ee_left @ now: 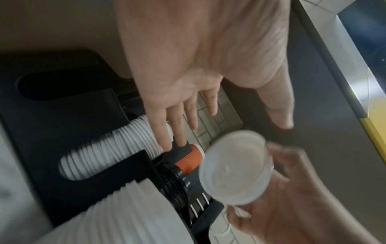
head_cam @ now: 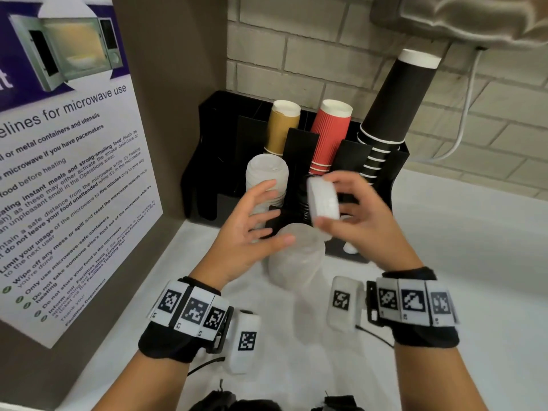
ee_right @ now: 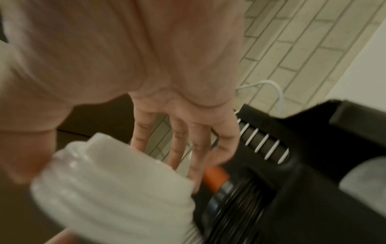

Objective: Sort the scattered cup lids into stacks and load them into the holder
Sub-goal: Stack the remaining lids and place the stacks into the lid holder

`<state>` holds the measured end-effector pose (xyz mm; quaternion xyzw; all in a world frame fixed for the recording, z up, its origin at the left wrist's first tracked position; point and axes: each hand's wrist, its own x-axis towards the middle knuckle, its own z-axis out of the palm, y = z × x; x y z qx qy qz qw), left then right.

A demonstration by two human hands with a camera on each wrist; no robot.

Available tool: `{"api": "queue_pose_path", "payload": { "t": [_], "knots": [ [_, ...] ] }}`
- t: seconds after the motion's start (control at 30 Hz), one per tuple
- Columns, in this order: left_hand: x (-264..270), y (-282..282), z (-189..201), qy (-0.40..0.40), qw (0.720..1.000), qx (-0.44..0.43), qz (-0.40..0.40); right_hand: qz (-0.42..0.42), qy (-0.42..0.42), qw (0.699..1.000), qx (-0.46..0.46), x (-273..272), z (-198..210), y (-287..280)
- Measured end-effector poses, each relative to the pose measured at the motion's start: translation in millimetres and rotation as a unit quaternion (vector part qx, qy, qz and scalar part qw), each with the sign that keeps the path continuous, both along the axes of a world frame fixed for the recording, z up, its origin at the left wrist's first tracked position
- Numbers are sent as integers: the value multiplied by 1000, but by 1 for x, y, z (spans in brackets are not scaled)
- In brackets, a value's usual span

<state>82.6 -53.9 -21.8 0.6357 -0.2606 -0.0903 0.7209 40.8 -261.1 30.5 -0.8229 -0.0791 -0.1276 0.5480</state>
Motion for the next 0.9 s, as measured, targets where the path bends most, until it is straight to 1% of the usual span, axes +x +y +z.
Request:
{"api": "queue_pose_path", "payload": {
  "t": [0.07,0.13,0.23,0.3,0.37,0.43,0.6,0.7,0.77,0.9],
  "knots": [
    [3,4,0,-6,999,-7,41,-73,-32,997,-11,8,3,-26],
    [7,8,-2,-11,997,-4,78,-128,-34,990,-52,18,1,-52],
    [12,11,-7,-20,995,-4,102,-146,30,984,-100,32,-7,-80],
    [15,11,-9,-22,994,-3,104,-141,75,971,-180,39,-13,-89],
    [17,10,-9,-22,994,0,105,-141,112,940,-289,44,-16,-94],
    [17,9,-10,-25,994,-1,104,-148,140,905,-374,49,-20,-95],
    [16,7,-10,-26,994,13,108,-125,178,833,-509,60,-31,-91],
    [17,7,-10,-27,993,13,112,-120,186,784,-580,65,-35,-87],
    [17,8,-11,-32,993,10,110,-112,185,764,-608,66,-37,-83],
    [17,10,-14,-29,994,10,109,-86,197,743,-634,69,-43,-76]
  ]
}}
